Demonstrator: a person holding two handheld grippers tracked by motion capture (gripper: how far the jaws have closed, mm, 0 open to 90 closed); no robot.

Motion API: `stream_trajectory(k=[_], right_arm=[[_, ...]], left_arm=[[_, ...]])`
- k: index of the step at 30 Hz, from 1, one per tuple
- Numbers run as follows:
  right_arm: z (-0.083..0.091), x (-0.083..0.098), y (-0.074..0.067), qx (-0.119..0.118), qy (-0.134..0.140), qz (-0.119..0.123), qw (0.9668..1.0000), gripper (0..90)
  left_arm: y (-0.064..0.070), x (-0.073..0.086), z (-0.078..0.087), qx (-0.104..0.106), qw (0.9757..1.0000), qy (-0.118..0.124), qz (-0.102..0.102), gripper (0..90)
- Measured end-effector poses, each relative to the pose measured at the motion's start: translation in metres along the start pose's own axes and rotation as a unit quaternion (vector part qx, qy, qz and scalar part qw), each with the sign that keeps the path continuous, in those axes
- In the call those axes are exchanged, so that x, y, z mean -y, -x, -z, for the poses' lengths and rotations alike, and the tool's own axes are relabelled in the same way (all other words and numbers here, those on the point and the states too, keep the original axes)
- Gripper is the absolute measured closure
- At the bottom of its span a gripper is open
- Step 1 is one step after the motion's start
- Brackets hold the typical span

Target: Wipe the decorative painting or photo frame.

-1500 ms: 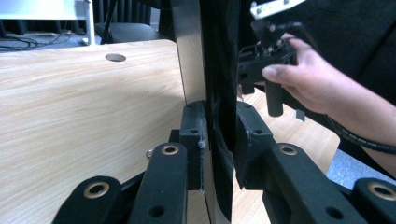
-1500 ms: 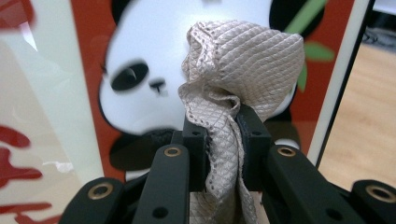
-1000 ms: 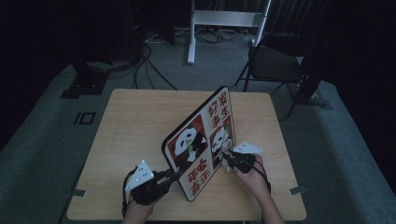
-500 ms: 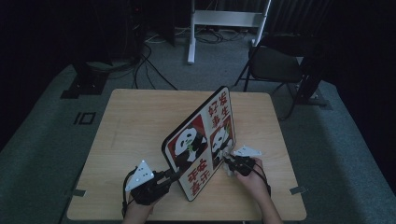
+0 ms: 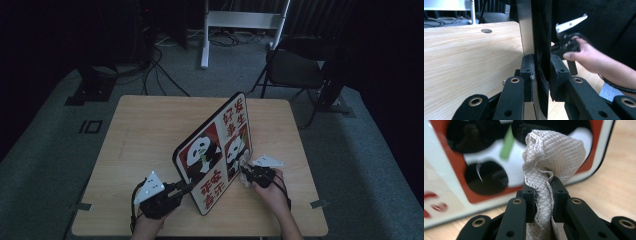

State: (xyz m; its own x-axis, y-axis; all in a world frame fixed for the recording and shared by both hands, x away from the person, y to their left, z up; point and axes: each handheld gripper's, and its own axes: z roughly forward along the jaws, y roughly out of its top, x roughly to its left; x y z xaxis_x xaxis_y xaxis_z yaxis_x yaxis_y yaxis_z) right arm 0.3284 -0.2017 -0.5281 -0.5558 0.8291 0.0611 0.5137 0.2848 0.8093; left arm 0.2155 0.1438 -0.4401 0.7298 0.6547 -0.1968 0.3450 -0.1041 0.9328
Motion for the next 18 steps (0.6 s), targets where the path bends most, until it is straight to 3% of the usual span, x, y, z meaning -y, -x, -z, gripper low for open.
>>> stream_trajectory(k=[7,18], right_arm=[[0.034,-0.044,-0.002,-0.002,0.073,0.008,0.9973,77.5],[0.063,-0.107,-0.022,-0.016,0.142,0.049,0.9885,77.4]], left_arm=[[0.001,0.000,0.000,-0.003,1.0000,0.001,0.001,76.7],[-0.001,0.000,0.001,-0.003,1.0000,-0.001,0.001,76.8]])
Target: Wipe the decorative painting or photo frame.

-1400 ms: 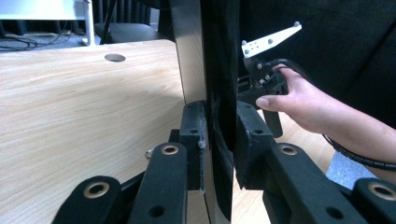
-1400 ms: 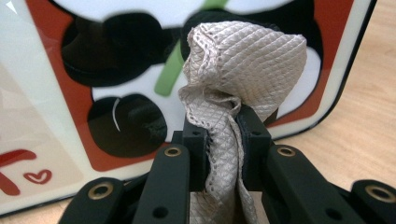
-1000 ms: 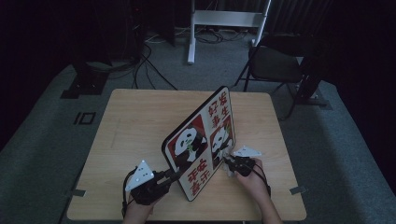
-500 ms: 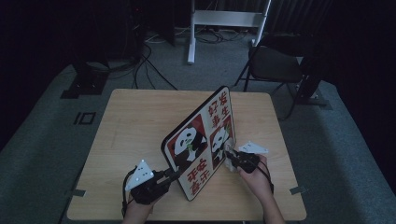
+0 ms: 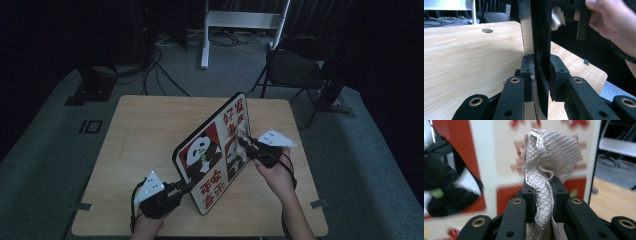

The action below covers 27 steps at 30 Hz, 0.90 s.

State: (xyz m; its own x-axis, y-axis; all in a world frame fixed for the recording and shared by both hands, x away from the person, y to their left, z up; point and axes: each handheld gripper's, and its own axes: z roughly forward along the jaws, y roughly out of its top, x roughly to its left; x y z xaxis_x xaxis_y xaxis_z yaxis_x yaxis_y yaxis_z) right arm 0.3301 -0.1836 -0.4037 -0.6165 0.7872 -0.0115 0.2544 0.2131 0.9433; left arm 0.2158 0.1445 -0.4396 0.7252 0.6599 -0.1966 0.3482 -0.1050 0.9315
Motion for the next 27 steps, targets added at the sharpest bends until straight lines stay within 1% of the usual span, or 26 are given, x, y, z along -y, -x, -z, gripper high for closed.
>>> stream_trajectory(k=[1,3,7,10,12,14,18,19,23,27], right_arm=[[0.000,-0.007,-0.003,-0.003,0.006,0.004,1.0000,77.3],[-0.001,-0.015,-0.007,-0.009,0.016,0.008,0.9998,77.3],[-0.003,-0.035,-0.018,-0.021,0.028,0.025,0.9991,77.3],[-0.002,-0.049,-0.024,-0.028,0.041,0.033,0.9982,77.2],[-0.001,-0.057,-0.027,-0.032,0.051,0.035,0.9976,77.1],[-0.001,-0.064,-0.029,-0.032,0.059,0.039,0.9970,77.1],[-0.003,-0.076,-0.032,-0.029,0.061,0.050,0.9965,77.1],[-0.005,-0.079,-0.032,-0.025,0.059,0.057,0.9963,77.0],[-0.012,-0.078,-0.034,-0.023,0.050,0.062,0.9965,76.9],[-0.014,-0.070,-0.036,-0.023,0.045,0.062,0.9968,77.0]], left_arm=[[0.000,0.000,0.000,0.000,1.0000,0.001,0.000,76.9],[-0.001,0.000,0.000,0.000,1.0000,0.000,0.000,77.0],[-0.001,0.000,0.000,0.002,1.0000,0.000,0.004,77.1],[-0.001,0.000,0.001,0.002,1.0000,0.000,0.004,77.2],[-0.001,0.000,0.001,0.002,1.0000,0.000,0.005,77.2],[-0.001,0.000,0.001,0.001,1.0000,0.000,0.004,77.3],[-0.001,0.000,0.001,0.001,1.0000,-0.001,0.002,77.3],[-0.001,0.000,0.001,0.001,1.0000,-0.001,0.002,77.2],[-0.002,-0.001,0.001,0.001,1.0000,-0.003,0.000,77.1],[-0.002,-0.001,0.001,0.002,1.0000,-0.004,0.001,77.1]])
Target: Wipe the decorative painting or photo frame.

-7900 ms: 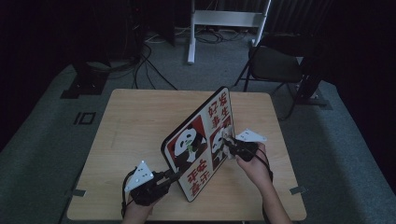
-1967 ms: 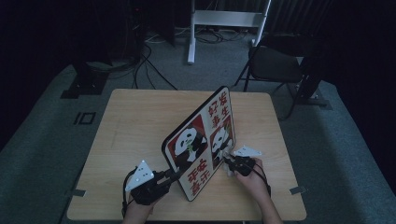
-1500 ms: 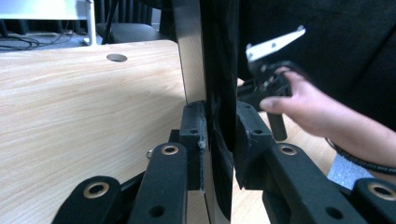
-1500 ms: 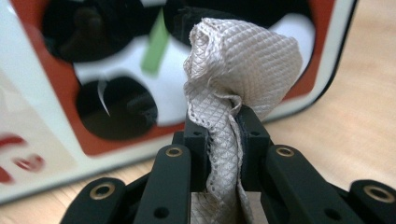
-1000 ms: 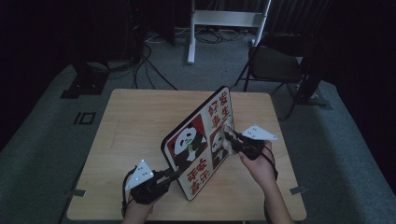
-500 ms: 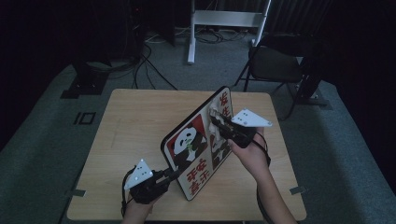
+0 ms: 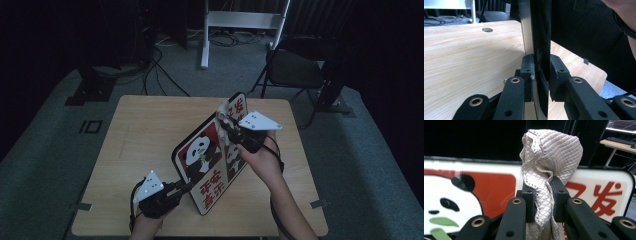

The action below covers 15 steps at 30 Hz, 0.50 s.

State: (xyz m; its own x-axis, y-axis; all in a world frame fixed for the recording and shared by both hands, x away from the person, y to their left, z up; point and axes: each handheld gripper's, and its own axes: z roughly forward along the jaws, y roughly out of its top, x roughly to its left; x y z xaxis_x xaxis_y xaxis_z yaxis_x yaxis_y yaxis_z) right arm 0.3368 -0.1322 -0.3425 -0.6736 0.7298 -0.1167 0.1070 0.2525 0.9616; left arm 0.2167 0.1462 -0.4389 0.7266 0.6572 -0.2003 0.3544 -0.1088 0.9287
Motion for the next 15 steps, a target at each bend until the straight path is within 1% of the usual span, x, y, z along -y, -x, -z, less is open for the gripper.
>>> stream_trajectory(k=[2,9,15], right_arm=[[0.000,0.005,0.000,0.000,-0.006,0.001,1.0000,77.0],[-0.001,0.020,0.001,0.003,-0.016,-0.001,0.9999,77.1],[-0.001,0.037,0.003,0.004,-0.028,-0.011,0.9995,77.1]], left_arm=[[0.000,0.000,0.000,0.001,1.0000,0.001,-0.002,77.0],[0.000,0.001,0.000,0.002,1.0000,0.002,-0.001,76.8],[0.000,0.000,-0.001,0.000,1.0000,0.002,-0.002,76.7]])
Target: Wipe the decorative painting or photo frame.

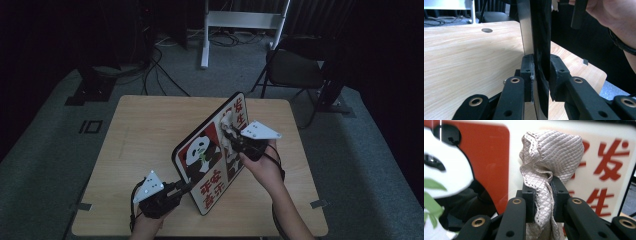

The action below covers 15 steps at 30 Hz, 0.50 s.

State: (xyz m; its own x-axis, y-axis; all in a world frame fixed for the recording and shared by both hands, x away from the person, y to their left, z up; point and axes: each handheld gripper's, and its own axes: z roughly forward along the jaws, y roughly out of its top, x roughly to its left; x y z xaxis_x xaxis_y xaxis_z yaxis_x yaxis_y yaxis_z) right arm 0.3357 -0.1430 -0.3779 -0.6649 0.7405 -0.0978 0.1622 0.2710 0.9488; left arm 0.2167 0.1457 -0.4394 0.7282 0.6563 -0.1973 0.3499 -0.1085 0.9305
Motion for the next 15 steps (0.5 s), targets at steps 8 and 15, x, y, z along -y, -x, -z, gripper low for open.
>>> stream_trajectory(k=[8,15], right_arm=[[0.000,0.019,0.003,0.003,-0.021,-0.004,0.9998,77.1],[-0.001,0.035,0.005,0.006,-0.034,-0.011,0.9993,77.1]], left_arm=[[0.000,0.000,0.000,0.001,1.0000,0.000,0.000,76.6],[0.001,0.000,0.000,0.003,1.0000,-0.001,-0.001,76.5]])
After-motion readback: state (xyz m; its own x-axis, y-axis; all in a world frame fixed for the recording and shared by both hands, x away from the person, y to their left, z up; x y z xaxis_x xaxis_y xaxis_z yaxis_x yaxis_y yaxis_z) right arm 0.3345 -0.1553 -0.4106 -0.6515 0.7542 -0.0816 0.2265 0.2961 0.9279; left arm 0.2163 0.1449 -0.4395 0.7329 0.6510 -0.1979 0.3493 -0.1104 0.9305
